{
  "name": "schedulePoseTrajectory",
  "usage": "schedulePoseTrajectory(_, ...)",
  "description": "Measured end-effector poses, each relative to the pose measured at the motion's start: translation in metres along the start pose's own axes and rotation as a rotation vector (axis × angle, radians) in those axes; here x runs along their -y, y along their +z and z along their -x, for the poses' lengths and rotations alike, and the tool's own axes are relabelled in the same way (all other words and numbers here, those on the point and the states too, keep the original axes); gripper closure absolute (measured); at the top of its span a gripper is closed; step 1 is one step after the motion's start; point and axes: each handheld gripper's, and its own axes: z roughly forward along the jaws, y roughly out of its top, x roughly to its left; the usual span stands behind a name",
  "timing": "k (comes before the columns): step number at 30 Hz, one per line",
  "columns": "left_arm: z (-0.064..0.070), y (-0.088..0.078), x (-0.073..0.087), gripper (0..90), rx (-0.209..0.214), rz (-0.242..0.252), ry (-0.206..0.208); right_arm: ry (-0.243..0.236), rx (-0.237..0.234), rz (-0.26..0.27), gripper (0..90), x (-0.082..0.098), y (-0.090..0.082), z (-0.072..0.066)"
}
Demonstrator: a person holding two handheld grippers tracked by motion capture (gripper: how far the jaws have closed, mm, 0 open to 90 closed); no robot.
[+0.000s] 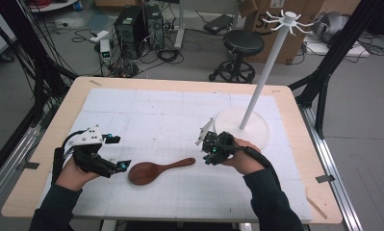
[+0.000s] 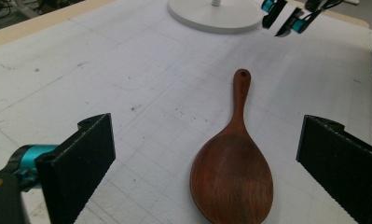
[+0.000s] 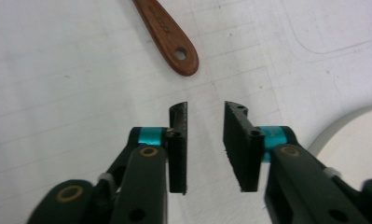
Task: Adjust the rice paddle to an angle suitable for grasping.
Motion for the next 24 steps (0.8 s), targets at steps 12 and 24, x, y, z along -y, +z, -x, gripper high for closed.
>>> schedulePoseTrajectory(12,0.0,-0.001,0.0,5.0,-0.001,-0.007,0.005,0.162,-0.069,0.311,26.1,0.056,-0.037,-0.003)
schedulePoseTrajectory(24,0.002,0.002,-0.001,5.0,0.005,-0.021,0.01,0.271,-0.077,0.451,9.1,0.089,-0.033,-0.008)
